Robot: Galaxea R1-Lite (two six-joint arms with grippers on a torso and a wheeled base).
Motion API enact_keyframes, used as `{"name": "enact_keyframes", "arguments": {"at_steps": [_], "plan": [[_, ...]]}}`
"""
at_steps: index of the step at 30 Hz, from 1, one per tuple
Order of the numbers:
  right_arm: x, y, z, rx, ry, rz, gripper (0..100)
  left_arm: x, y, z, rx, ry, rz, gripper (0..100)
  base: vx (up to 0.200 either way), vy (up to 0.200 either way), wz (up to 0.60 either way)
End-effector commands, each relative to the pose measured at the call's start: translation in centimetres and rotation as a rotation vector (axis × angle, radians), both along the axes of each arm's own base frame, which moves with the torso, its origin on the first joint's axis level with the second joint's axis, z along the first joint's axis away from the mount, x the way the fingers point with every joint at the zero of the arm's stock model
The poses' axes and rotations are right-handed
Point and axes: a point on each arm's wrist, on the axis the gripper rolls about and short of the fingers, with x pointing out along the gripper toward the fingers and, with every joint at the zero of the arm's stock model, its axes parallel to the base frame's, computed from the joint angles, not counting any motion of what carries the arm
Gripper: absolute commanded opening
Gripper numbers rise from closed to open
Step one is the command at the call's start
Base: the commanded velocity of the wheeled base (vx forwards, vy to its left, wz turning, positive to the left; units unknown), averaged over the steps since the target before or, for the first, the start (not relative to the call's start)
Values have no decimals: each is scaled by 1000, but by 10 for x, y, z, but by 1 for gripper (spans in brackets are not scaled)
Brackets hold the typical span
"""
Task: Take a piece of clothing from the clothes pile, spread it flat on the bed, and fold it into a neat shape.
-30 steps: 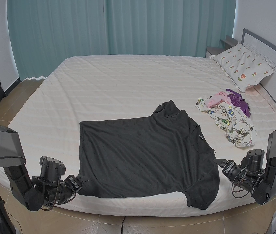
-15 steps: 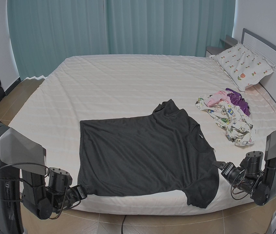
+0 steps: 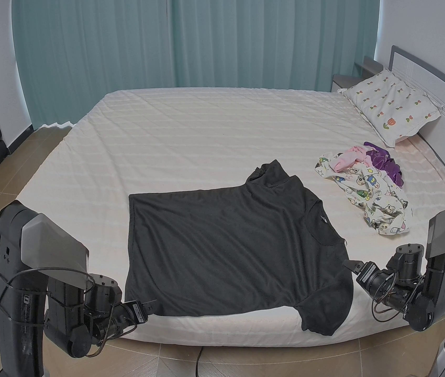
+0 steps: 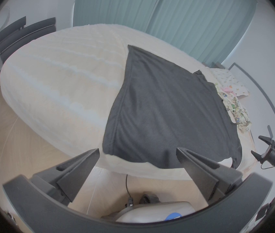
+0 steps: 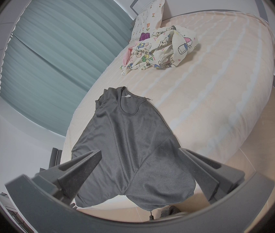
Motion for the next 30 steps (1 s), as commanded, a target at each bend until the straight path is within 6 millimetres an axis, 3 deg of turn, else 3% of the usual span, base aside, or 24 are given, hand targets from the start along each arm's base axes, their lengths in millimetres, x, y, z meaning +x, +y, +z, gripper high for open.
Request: {"name": "enact_keyframes", "arguments": {"at_steps": [1, 18, 19, 30], "plan": [[1, 1, 0, 1, -6, 2, 100, 0, 2, -13, 8, 15, -31, 100, 0, 0, 0], [1, 2, 0, 2, -9, 10, 100, 11, 8, -18, -12, -4, -19, 100, 0, 0, 0], [1, 2, 0, 2, -9, 10, 100, 11, 9, -18, -17, -3, -21, 0, 0, 0, 0], [0, 0, -12, -20, 36, 82, 100, 2, 11, -14, -33, 17, 3, 0, 0, 0, 0]]}}
